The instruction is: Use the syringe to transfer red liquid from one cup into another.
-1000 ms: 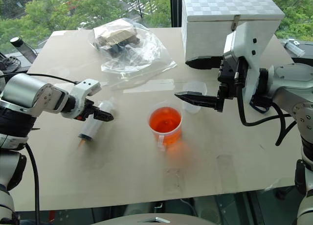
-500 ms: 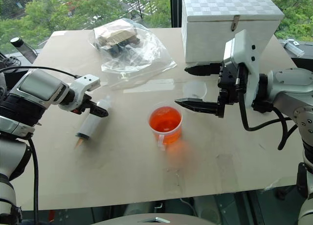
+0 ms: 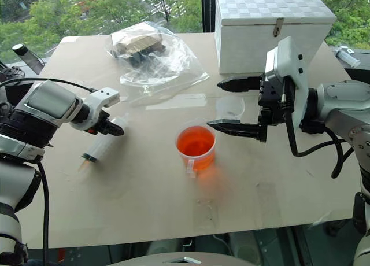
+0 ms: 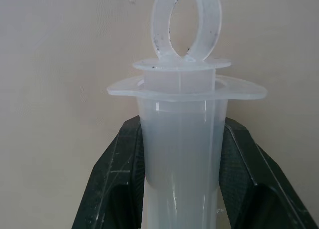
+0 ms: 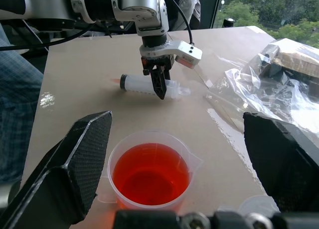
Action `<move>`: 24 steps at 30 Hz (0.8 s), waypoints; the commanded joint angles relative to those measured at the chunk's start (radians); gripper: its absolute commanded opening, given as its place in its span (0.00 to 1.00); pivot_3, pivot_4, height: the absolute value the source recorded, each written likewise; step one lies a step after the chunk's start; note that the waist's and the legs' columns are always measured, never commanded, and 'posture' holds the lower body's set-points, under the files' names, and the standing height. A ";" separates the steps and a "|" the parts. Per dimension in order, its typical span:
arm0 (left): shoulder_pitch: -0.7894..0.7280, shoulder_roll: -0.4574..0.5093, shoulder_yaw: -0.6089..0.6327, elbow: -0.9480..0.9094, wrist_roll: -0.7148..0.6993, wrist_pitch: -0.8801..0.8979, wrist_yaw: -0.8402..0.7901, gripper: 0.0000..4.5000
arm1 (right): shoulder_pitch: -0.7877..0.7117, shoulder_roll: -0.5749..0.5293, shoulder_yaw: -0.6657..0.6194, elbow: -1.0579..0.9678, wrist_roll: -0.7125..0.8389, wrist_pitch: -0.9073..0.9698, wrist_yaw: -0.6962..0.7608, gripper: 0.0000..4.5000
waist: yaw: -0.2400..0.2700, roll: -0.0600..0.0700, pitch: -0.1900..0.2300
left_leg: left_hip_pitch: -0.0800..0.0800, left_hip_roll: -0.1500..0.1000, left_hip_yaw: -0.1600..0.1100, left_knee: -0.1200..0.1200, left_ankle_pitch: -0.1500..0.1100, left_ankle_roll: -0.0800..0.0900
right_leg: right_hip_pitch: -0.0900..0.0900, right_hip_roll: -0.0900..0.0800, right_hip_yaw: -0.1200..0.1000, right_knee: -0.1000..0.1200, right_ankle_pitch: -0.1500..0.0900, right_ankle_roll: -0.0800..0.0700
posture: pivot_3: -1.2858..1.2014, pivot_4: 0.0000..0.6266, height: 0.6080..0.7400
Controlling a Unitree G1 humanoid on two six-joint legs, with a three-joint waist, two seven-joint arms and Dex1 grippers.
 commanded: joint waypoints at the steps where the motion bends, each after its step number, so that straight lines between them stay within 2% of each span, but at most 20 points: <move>1: -0.080 -0.025 0.210 -0.066 -0.054 -0.063 0.023 0.31 | -0.005 -0.011 -0.057 0.000 0.022 -0.009 0.002 1.00 | 0.001 0.000 0.000 | -0.001 0.000 0.000 0.000 0.000 0.000 | 0.000 0.000 -0.001 0.000 0.000 0.000 | 0.52 0.24 1.00; 3: -0.098 -0.037 0.298 -0.091 -0.089 -0.087 0.019 0.31 | -0.006 -0.010 -0.071 0.012 0.041 -0.002 -0.001 1.00 | 0.003 -0.003 0.002 | -0.001 0.000 -0.001 0.001 0.000 0.000 | 0.000 0.000 -0.001 0.000 0.000 0.000 | 0.52 0.24 1.00; 7: -0.092 -0.156 0.628 -0.200 -0.254 -0.294 0.038 0.31 | 0.003 -0.005 -0.160 0.106 0.116 0.003 0.010 1.00 | 0.001 -0.003 0.001 | -0.002 0.000 -0.001 0.001 0.000 0.000 | 0.000 -0.001 -0.001 0.000 0.000 0.000 | 0.52 0.24 1.00; 10: -0.054 -0.264 0.774 -0.338 -0.388 -0.313 0.067 0.31 | 0.034 -0.036 -0.178 0.181 0.011 -0.092 0.091 1.00 | 0.001 -0.003 0.001 | -0.002 0.000 -0.001 0.002 0.000 0.000 | 0.000 -0.001 -0.002 0.000 0.000 0.000 | 0.52 0.24 1.00; 13: 0.006 -0.335 0.817 -0.469 -0.475 -0.305 0.105 0.31 | 0.035 -0.049 -0.188 0.246 -0.032 -0.122 0.115 1.00 | -0.002 -0.003 0.001 | -0.002 0.000 0.000 0.001 0.000 0.000 | 0.000 -0.001 -0.001 0.000 0.000 0.000 | 0.52 0.24 1.00; 15: 0.050 -0.417 0.838 -0.556 -0.567 -0.285 0.152 0.31 | 0.026 -0.033 -0.217 0.288 -0.013 -0.131 0.122 1.00 | -0.003 -0.003 0.001 | -0.001 0.000 0.000 0.001 0.000 0.000 | 0.001 -0.001 -0.001 0.000 0.000 0.000 | 0.52 0.24 1.00; 18: 0.110 -0.486 0.825 -0.633 -0.663 -0.261 0.177 0.31 | 0.016 -0.003 -0.248 0.310 0.022 -0.117 0.090 1.00 | -0.004 -0.003 0.001 | -0.001 0.000 0.000 0.002 0.000 0.000 | 0.001 -0.001 -0.001 0.000 0.000 0.000 | 0.52 0.24 1.00; 21: 0.168 -0.508 0.790 -0.677 -0.719 -0.262 0.165 0.31 | 0.016 0.013 -0.275 0.296 0.063 -0.095 0.047 1.00 | -0.007 -0.002 0.001 | 0.001 0.000 0.001 0.002 0.000 0.000 | 0.001 -0.001 0.001 0.000 0.000 0.000 | 0.52 0.24 1.00; 24: 0.223 -0.489 0.735 -0.702 -0.732 -0.296 0.105 0.31 | 0.007 0.013 -0.304 0.291 0.123 -0.057 0.003 1.00 | -0.005 -0.002 0.001 | 0.001 0.000 0.001 0.002 0.000 0.000 | 0.001 -0.001 0.001 0.000 0.000 0.000 | 0.52 0.24 1.00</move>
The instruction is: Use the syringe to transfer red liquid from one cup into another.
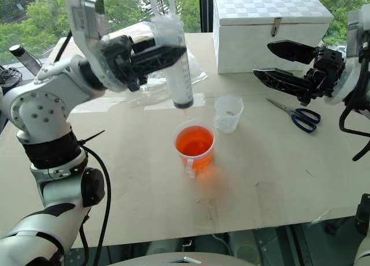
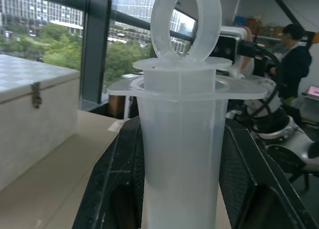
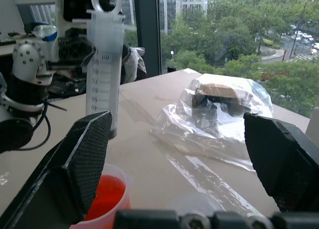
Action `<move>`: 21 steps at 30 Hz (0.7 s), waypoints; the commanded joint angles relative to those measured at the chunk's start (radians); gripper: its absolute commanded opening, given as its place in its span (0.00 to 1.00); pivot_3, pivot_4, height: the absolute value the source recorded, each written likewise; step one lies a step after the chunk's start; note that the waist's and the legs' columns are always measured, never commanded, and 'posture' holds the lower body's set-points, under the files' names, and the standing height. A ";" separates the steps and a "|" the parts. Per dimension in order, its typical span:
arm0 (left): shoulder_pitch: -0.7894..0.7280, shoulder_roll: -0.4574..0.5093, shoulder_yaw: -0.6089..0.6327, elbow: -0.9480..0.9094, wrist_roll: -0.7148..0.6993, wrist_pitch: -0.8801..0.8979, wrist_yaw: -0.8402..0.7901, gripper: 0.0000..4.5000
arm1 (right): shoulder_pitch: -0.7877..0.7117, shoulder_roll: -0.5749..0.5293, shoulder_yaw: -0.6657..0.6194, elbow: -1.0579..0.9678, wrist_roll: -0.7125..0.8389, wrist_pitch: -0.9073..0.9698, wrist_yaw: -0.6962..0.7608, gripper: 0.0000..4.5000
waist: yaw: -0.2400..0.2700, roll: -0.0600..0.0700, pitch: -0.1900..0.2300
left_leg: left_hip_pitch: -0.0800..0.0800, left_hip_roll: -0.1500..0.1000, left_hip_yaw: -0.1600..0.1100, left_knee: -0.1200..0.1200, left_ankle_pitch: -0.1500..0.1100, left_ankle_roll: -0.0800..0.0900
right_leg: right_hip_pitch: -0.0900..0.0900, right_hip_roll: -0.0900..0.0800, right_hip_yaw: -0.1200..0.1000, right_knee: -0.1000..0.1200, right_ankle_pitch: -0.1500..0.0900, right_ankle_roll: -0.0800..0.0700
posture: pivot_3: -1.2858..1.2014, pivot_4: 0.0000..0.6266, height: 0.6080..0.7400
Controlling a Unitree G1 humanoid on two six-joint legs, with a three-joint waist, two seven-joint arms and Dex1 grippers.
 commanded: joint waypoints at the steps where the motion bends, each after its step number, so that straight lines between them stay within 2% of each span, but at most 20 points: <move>1: 0.039 0.026 -0.040 -0.052 -0.041 -0.040 -0.068 0.31 | -0.032 -0.007 -0.071 -0.035 0.086 0.036 -0.054 1.00 | 0.001 0.000 0.000 | 0.000 0.000 0.000 0.000 0.000 0.000 | 0.000 0.000 0.000 0.000 0.000 0.000 | 0.52 0.24 1.00; 7: 0.120 0.080 -0.142 -0.031 0.036 -0.141 -0.156 0.31 | -0.024 0.048 -0.044 -0.117 0.182 0.069 -0.157 1.00 | 0.001 0.000 0.000 | 0.000 0.000 0.000 0.000 0.000 0.000 | 0.000 0.000 0.000 0.000 0.000 0.000 | 0.52 0.24 1.00; 10: 0.176 0.091 -0.201 -0.032 0.098 -0.235 -0.215 0.31 | -0.032 0.085 0.012 -0.138 0.200 0.089 -0.173 1.00 | 0.000 0.000 0.000 | 0.001 0.000 0.001 0.000 0.000 0.000 | 0.000 0.000 0.000 0.000 0.000 0.000 | 0.52 0.24 1.00; 15: 0.216 0.106 -0.271 0.025 0.195 -0.367 -0.293 0.31 | -0.068 0.115 0.108 -0.114 0.159 0.084 -0.103 1.00 | 0.003 0.000 0.000 | 0.001 0.000 0.001 0.000 0.000 0.000 | 0.000 0.001 0.000 -0.001 0.000 0.000 | 0.52 0.24 1.00; 18: 0.220 0.115 -0.312 0.059 0.272 -0.451 -0.325 0.31 | -0.085 0.114 0.197 -0.083 0.045 0.040 -0.026 1.00 | 0.004 0.000 0.000 | 0.001 0.000 0.001 0.000 0.000 0.000 | 0.000 0.001 0.000 -0.001 0.000 0.000 | 0.52 0.24 1.00; 21: 0.218 0.100 -0.305 0.061 0.256 -0.455 -0.325 0.31 | -0.098 0.124 0.229 -0.075 0.009 0.032 0.017 1.00 | 0.004 0.000 0.000 | 0.001 0.000 0.001 0.000 0.000 0.001 | 0.000 0.001 0.000 -0.001 0.000 0.000 | 0.52 0.24 1.00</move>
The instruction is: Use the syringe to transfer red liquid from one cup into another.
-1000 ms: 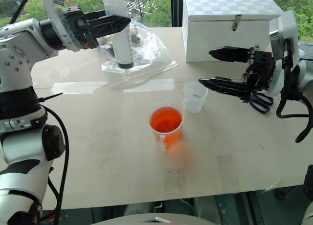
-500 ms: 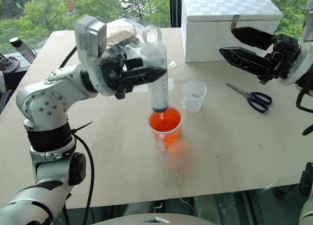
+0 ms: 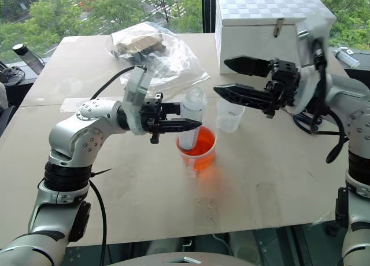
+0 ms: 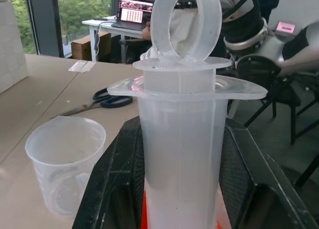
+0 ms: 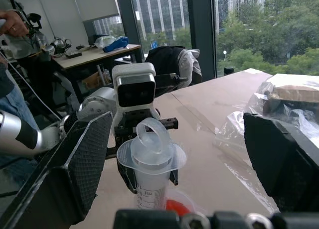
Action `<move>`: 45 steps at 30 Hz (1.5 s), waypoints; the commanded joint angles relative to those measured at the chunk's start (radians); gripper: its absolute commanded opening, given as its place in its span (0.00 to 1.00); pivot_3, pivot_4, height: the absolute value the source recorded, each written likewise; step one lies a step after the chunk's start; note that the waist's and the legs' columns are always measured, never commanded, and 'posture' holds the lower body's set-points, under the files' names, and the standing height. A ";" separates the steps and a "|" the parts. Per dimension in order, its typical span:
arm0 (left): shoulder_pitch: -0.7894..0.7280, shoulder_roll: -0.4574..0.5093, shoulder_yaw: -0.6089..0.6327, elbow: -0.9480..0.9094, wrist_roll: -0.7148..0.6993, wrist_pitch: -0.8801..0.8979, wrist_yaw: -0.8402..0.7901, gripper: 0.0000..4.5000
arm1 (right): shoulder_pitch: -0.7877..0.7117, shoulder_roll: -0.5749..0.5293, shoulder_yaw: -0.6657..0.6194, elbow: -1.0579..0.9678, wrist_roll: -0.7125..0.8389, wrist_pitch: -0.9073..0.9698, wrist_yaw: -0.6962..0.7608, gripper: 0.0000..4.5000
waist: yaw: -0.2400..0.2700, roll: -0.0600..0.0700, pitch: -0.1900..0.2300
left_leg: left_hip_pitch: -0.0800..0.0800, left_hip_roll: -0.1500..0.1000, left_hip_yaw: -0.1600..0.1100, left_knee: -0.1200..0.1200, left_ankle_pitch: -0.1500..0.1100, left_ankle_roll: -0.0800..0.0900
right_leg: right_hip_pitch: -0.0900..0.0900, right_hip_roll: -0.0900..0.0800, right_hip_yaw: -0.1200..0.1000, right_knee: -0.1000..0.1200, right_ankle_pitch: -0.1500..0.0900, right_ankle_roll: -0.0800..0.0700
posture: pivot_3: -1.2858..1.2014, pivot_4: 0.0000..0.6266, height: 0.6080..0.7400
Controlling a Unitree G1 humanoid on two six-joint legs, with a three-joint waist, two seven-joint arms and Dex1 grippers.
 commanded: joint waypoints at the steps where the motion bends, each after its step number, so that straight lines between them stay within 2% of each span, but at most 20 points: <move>1: -0.007 -0.007 0.008 -0.017 -0.005 -0.036 -0.009 0.31 | -0.036 0.010 0.021 -0.001 -0.044 -0.029 0.050 1.00 | -0.001 0.000 0.000 | 0.000 0.000 0.000 0.000 0.000 0.000 | 0.000 0.000 0.000 0.000 0.000 0.000 | 0.52 0.24 1.00; 11: 0.005 -0.032 0.000 -0.038 0.018 -0.062 0.036 0.31 | -0.053 0.054 0.079 -0.036 -0.184 -0.050 0.018 1.00 | -0.002 0.000 0.000 | 0.000 0.000 -0.001 0.000 0.000 0.000 | 0.000 0.000 0.000 0.000 0.000 0.000 | 0.52 0.24 1.00; 17: 0.010 -0.047 0.000 -0.036 0.021 -0.066 0.057 0.31 | -0.060 0.116 0.068 -0.065 -0.183 -0.022 -0.079 1.00 | -0.003 0.000 0.000 | 0.000 0.000 -0.001 0.000 0.000 0.000 | 0.000 0.000 0.000 0.000 0.000 0.000 | 0.52 0.24 1.00; 18: 0.011 -0.048 0.000 -0.036 0.021 -0.067 0.060 0.31 | -0.058 0.120 0.068 -0.071 -0.184 -0.018 -0.087 0.89 | -0.003 0.000 0.000 | 0.000 0.000 -0.001 0.000 0.000 0.000 | 0.000 0.000 0.000 0.001 0.000 0.000 | 0.52 0.24 1.00; 21: 0.015 -0.053 0.001 -0.039 0.024 -0.069 0.072 0.31 | -0.051 0.137 0.068 -0.094 -0.182 0.001 -0.129 0.64 | -0.003 0.000 0.000 | 0.000 0.000 -0.001 0.000 0.000 0.000 | 0.000 0.000 0.000 0.001 0.000 0.000 | 0.52 0.24 1.00; 26: 0.023 -0.063 0.011 -0.039 0.025 -0.072 0.096 0.31 | -0.050 0.173 0.050 -0.135 -0.150 0.066 -0.245 0.07 | -0.002 0.000 0.000 | 0.000 0.000 -0.001 0.000 0.000 0.000 | 0.000 0.000 0.000 0.001 0.000 0.000 | 0.52 0.24 1.00; 27: 0.022 -0.064 0.010 -0.039 0.027 -0.074 0.097 0.31 | -0.046 0.173 0.048 -0.142 -0.147 0.070 -0.253 0.01 | -0.002 0.000 0.000 | 0.000 0.000 -0.001 0.000 0.000 0.000 | 0.000 0.000 -0.001 0.001 0.000 0.000 | 0.52 0.24 1.00; 45: 0.047 -0.103 -0.010 -0.035 0.047 -0.075 0.155 0.31 | -0.032 0.179 0.000 -0.209 -0.032 0.111 -0.349 0.01 | -0.004 0.000 0.000 | 0.000 0.000 -0.001 0.000 0.000 0.000 | 0.000 0.000 0.000 0.000 0.000 0.000 | 0.52 0.24 1.00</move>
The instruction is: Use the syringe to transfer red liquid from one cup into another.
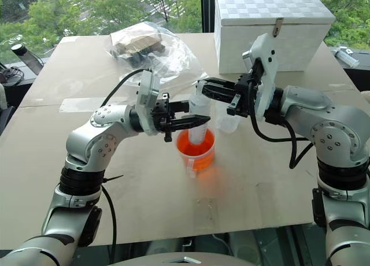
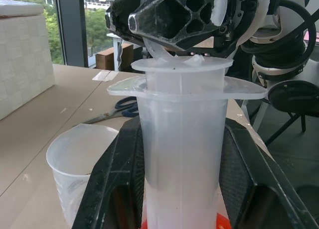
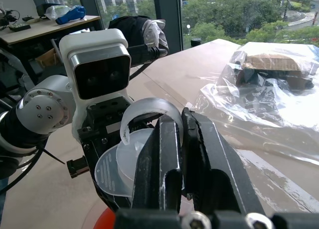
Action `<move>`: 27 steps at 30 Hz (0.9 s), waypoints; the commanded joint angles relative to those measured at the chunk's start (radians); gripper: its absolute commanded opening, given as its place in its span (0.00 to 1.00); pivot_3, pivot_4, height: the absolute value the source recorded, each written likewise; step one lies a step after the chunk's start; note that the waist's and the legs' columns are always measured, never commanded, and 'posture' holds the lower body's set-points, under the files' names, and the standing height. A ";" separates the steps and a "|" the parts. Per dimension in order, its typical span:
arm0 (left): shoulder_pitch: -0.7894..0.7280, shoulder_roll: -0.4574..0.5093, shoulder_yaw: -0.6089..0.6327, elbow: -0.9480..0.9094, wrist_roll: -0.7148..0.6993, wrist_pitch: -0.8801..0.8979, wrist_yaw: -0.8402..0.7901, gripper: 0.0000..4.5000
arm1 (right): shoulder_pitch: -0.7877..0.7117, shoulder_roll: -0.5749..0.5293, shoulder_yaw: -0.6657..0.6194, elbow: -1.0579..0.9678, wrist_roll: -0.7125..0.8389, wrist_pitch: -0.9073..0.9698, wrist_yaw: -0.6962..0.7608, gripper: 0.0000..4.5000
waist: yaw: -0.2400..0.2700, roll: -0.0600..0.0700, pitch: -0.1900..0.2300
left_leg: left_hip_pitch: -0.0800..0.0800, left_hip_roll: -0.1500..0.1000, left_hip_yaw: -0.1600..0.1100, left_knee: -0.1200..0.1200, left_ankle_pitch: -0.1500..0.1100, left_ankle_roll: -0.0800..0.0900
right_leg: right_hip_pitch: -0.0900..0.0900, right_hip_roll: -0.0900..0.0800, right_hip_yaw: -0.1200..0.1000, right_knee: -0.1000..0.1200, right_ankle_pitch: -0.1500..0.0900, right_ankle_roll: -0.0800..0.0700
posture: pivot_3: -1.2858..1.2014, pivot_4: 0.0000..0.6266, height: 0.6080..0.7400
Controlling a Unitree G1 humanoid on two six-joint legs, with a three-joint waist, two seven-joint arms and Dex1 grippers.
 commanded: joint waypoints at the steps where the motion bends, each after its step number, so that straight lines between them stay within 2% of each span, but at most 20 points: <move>1: 0.011 -0.005 -0.001 -0.024 0.007 -0.016 0.018 0.31 | -0.027 0.003 -0.055 -0.047 0.060 -0.011 -0.008 0.01 | 0.000 0.000 0.000 | 0.000 0.000 0.000 0.000 0.000 0.000 | 0.000 0.000 0.000 0.000 0.000 0.000 | 0.52 0.24 1.00; 15: 0.040 0.012 -0.027 -0.006 0.022 -0.054 0.003 0.31 | -0.114 0.011 -0.106 0.039 0.091 -0.045 -0.049 0.01 | 0.000 0.000 0.000 | 0.000 0.000 0.000 0.000 0.000 0.000 | 0.000 0.000 0.000 0.000 0.000 0.000 | 0.52 0.24 1.00; 27: 0.025 0.010 -0.024 0.004 0.013 -0.065 -0.001 0.31 | -0.121 0.012 -0.107 0.047 0.110 -0.050 -0.061 0.01 | 0.000 0.000 0.000 | 0.000 0.000 0.000 0.000 0.000 0.000 | 0.000 0.000 0.000 0.000 0.000 0.000 | 0.52 0.24 1.00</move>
